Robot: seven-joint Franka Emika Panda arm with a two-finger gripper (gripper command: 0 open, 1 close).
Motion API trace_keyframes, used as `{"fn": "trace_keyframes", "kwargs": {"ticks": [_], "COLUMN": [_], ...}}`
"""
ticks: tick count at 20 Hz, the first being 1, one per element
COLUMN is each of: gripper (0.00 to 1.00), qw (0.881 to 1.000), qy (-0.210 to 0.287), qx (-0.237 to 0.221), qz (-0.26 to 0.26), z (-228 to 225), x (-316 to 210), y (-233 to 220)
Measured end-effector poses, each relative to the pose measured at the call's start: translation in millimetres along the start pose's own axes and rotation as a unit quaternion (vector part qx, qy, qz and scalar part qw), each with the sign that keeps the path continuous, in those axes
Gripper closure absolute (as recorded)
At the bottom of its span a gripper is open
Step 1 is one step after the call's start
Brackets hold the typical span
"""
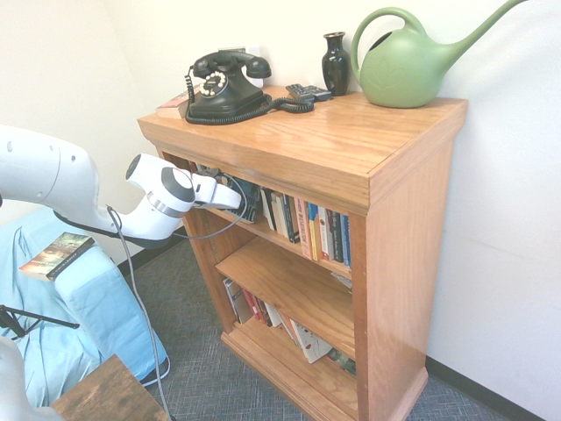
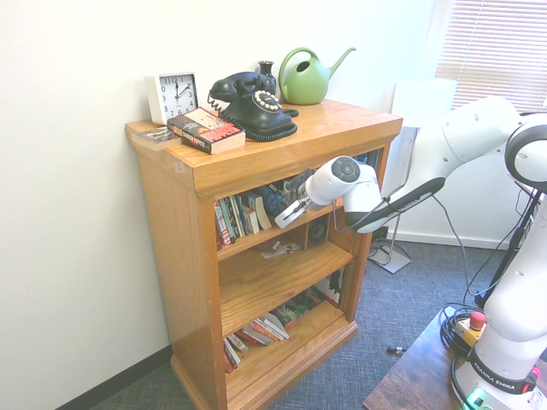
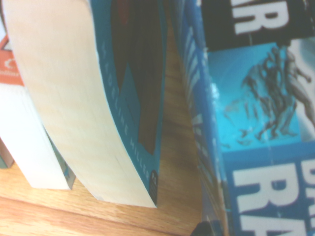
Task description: Put the book on the shelf
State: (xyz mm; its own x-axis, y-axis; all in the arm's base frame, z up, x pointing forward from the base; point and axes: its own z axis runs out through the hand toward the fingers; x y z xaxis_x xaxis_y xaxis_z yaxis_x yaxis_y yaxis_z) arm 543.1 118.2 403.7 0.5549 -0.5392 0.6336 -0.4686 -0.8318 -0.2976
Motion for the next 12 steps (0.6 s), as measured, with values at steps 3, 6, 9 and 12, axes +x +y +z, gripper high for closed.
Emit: {"fn": "trace_keyframes", "kwargs": {"ticks": [3,6,9,12], "gripper": [1.0,0.0,0.0,0.0], "qw": [1.0,1.0,1.0,1.0], "qy": [0.001,0.001,0.001,0.0], "qx": [0.0,0.0,0.0,-0.002], "qz": [-0.003,-0.004,-0.004,-0.001], "z": [0.5,0.6,0.6,0.5], "x": [-0.9,-1.8,-1.8,-1.8], "y": [-0.3,-0.8,-1.0,-1.7]}}
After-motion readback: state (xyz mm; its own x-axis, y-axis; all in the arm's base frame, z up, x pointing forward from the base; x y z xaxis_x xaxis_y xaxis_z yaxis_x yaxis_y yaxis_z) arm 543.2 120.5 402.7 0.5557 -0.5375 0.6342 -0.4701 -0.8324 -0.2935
